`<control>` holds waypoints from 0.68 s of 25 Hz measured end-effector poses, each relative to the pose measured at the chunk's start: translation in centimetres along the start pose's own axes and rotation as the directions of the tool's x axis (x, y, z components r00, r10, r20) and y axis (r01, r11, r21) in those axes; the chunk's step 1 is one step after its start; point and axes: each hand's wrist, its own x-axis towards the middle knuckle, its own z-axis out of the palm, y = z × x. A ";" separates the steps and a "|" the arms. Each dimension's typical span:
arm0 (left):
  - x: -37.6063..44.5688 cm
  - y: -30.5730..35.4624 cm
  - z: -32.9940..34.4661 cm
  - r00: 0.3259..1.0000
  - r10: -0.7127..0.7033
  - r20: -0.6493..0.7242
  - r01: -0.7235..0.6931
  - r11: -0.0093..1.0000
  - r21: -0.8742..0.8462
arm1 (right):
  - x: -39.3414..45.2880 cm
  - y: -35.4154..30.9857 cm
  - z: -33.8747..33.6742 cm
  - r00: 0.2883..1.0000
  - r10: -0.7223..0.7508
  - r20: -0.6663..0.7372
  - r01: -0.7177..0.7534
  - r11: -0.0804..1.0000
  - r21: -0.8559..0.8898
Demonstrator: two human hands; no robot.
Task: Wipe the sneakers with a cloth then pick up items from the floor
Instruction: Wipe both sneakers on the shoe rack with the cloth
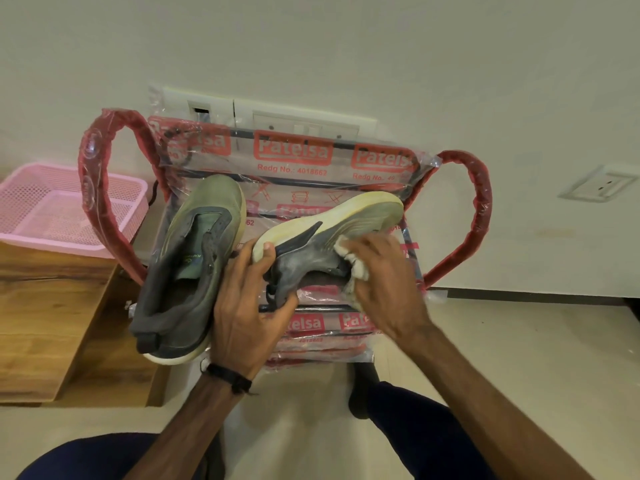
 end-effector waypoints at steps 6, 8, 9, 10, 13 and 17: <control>0.3 -0.2 0.2 0.998 -0.056 -0.030 0.055 0.998 -0.041 | -1.6 -4.2 0.6 0.999 -0.012 0.032 0.009 0.995 0.100; 0.1 -0.2 0.1 0.999 -0.036 -0.017 0.036 0.999 -0.031 | -1.8 -3.2 0.1 0.994 -0.101 0.042 0.096 0.990 0.108; 0.0 -0.2 0.1 1.000 -0.011 -0.009 0.011 1.000 -0.020 | -1.3 -1.9 0.0 0.997 -0.073 0.017 0.072 0.995 0.072; 0.1 -0.2 0.1 1.000 0.017 -0.001 -0.017 1.000 -0.009 | -0.7 -0.6 0.1 1.000 0.009 -0.024 -0.008 0.999 0.040; 0.2 0.2 0.3 1.000 0.023 -0.008 -0.023 1.000 0.007 | -0.1 -0.9 0.2 0.976 0.208 -0.068 -0.205 0.977 0.051; 0.5 0.4 0.2 0.999 -0.022 -0.025 0.021 0.999 -0.028 | -2.9 -5.7 0.1 0.992 -0.113 -0.051 0.116 0.991 0.068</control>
